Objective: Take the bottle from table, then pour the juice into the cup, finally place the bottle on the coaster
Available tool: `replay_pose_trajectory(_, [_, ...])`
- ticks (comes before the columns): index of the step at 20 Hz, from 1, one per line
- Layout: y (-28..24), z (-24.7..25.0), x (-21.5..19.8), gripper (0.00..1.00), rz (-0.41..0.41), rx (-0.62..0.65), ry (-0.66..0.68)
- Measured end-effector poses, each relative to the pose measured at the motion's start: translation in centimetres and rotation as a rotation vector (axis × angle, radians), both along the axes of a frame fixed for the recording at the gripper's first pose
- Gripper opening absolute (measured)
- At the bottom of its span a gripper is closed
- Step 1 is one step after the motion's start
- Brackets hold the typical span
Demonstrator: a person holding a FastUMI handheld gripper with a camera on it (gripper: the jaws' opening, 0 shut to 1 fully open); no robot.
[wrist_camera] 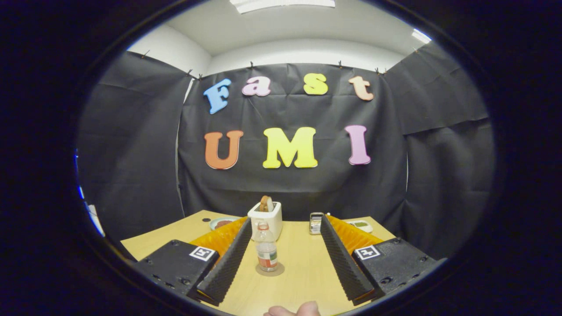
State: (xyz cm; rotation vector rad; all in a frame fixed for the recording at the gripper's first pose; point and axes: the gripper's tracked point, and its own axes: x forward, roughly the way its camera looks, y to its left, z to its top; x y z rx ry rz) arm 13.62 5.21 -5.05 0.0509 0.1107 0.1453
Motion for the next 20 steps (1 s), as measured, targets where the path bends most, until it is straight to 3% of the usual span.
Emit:
replay_pose_trajectory(11, [-3.8, 7.8, -10.8, 1.0, -0.063, 0.001, -0.078])
replay_pose_trajectory(20, [-5.7, 10.1, -15.7, 1.0, -0.127, -0.017, -0.117])
